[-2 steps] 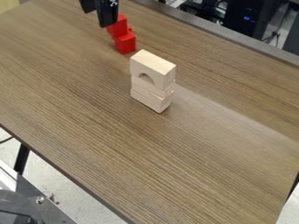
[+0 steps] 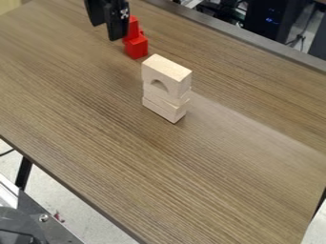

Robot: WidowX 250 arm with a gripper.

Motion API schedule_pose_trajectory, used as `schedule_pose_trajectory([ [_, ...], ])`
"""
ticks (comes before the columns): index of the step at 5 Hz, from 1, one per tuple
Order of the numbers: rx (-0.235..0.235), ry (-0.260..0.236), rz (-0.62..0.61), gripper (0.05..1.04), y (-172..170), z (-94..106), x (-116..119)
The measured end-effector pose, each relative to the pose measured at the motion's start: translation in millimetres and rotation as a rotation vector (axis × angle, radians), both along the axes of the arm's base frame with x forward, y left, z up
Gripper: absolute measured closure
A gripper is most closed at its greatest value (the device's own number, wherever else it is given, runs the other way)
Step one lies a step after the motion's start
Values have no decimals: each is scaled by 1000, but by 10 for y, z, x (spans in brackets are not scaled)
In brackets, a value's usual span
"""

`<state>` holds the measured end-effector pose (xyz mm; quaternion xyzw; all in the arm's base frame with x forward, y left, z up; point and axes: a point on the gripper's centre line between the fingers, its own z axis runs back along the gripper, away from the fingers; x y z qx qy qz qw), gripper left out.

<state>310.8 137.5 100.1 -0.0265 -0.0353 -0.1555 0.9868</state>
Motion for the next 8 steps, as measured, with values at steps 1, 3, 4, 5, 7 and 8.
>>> schedule_pose_trajectory([
  [1, -10, -2, -2, 83, 24, -33, 49],
  [3, -28, -80, -115, 83, 32, -118, 183],
  [4, 0, -112, -139, 84, 73, -148, 229],
  [5, 8, -116, -151, 83, 72, -216, 212],
  [7, 17, -113, -112, 84, 108, -259, 183],
  [8, 27, -119, -109, 83, 124, -258, 194],
])
